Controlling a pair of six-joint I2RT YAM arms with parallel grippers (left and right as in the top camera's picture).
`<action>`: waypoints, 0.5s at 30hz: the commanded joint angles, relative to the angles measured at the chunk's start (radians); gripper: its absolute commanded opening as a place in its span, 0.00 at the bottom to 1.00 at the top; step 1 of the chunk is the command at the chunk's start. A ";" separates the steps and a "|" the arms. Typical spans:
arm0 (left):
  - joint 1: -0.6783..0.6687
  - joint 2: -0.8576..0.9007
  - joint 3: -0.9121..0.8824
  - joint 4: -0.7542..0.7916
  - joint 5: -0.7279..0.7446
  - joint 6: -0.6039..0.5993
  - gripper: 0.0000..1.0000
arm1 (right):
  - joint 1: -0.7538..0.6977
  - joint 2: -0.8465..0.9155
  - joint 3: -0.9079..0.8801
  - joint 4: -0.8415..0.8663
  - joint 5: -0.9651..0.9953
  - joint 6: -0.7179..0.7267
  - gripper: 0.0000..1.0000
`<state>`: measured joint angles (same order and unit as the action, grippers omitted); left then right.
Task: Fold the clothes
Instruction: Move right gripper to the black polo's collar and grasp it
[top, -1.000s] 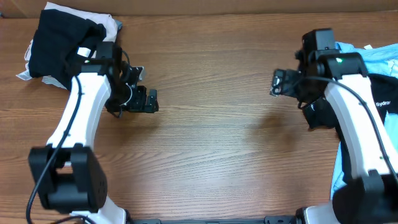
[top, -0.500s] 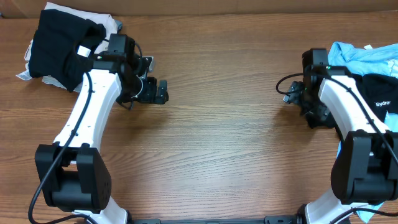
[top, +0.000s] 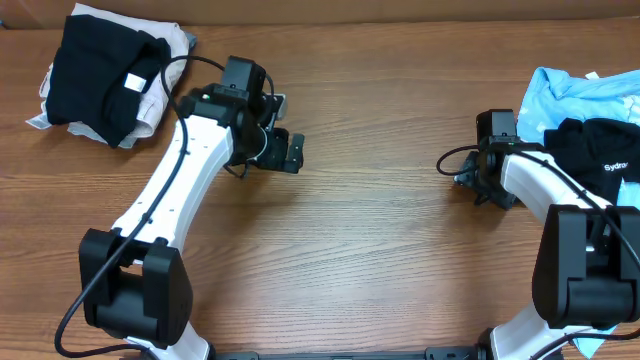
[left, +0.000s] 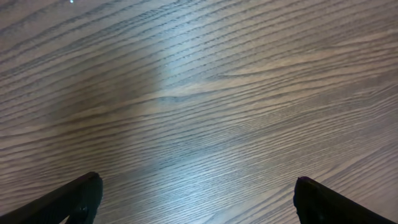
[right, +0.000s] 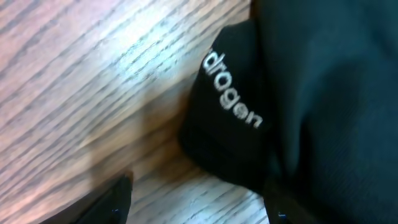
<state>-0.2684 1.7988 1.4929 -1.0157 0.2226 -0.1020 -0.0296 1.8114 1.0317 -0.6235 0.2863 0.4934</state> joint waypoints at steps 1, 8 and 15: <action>-0.009 -0.027 0.024 0.003 -0.031 -0.011 1.00 | 0.001 -0.002 -0.004 0.026 0.070 0.005 0.72; -0.009 -0.027 0.024 0.001 -0.031 -0.011 1.00 | 0.001 -0.002 -0.005 0.089 0.087 0.005 0.57; -0.009 -0.027 0.024 0.000 -0.038 -0.011 1.00 | 0.000 -0.002 -0.011 0.112 0.141 0.005 0.54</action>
<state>-0.2737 1.7992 1.4929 -1.0164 0.2005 -0.1024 -0.0296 1.8114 1.0313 -0.5270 0.3775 0.4965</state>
